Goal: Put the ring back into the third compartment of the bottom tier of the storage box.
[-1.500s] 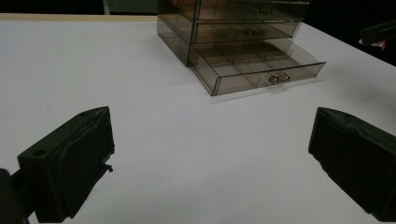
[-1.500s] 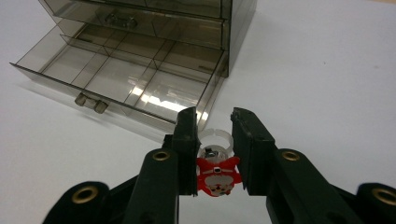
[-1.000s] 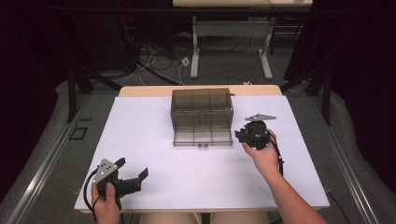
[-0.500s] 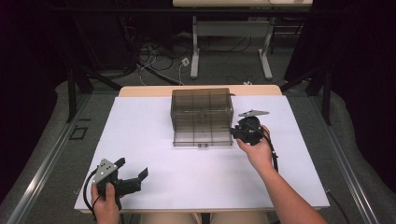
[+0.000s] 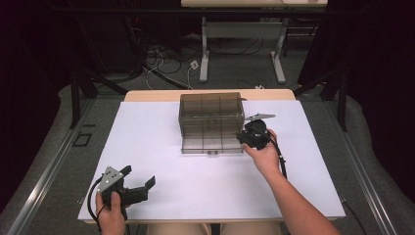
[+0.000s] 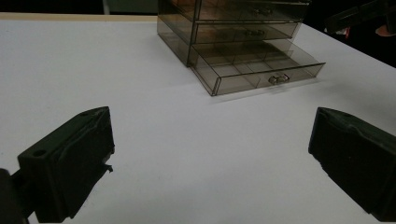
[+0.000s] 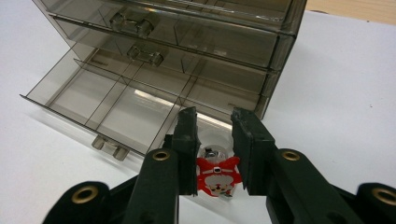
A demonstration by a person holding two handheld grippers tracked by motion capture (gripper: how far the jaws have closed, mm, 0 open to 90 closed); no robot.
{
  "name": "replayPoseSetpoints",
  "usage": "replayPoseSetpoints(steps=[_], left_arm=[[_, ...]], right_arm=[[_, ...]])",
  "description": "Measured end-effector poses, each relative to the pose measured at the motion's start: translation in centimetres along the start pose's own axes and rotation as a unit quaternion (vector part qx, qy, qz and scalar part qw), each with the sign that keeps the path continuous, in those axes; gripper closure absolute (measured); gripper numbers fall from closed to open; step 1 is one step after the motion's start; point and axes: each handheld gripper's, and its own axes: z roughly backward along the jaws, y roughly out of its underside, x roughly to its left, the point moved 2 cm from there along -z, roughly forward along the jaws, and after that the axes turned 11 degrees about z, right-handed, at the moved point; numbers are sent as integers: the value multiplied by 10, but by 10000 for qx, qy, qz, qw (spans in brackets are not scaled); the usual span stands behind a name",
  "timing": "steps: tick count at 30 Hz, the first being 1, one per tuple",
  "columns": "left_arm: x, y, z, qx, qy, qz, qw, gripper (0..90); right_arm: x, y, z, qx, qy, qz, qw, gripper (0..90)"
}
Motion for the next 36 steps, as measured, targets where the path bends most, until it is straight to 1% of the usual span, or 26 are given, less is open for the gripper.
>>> replayPoseSetpoints(steps=[7, 12, 13, 21, 22, 23, 24, 28, 29, 31, 32, 36], left_arm=[[0, 0, 0, -2, 2, 2, 10000, 3], [0, 0, 0, -2, 7, 3, 10000, 3], [0, 0, 0, -2, 7, 3, 10000, 3], [0, 0, 0, 36, 8, 8, 10000, 3], [0, 0, 0, 35, 10, 11, 10000, 3], [0, 0, 0, 35, 10, 11, 10000, 3], [0, 0, 0, 35, 7, 11, 10000, 3], [0, 0, 0, 40, 9, 11, 10000, 3], [0, 0, 0, 41, 7, 9, 10000, 3], [0, 0, 0, 40, 9, 9, 10000, 3], [0, 0, 0, 39, 8, 10, 10000, 3], [1, 0, 0, 41, 8, -3, 10000, 3]], right_arm=[[2, 1, -8, 92, -38, -12, 10000, 713], [3, 1, -12, 92, -13, 29, 10000, 713], [3, 1, -13, 123, -30, 2, 9999, 714], [5, 1, -18, 145, -27, 34, 9999, 714], [5, 2, -19, 162, -56, 14, 9999, 714], [5, 2, -20, 175, -25, 23, 9998, 713], [6, 2, -20, 196, -43, 9, 9998, 713], [6, 2, -23, 193, -59, 45, 9998, 713], [7, 2, -23, 217, -61, -7, 9997, 713], [6, 2, -25, 182, -40, 58, 9998, 713], [7, 2, -25, 210, -63, 18, 9998, 713], [8, 2, -28, 202, -76, 47, 9998, 713]])
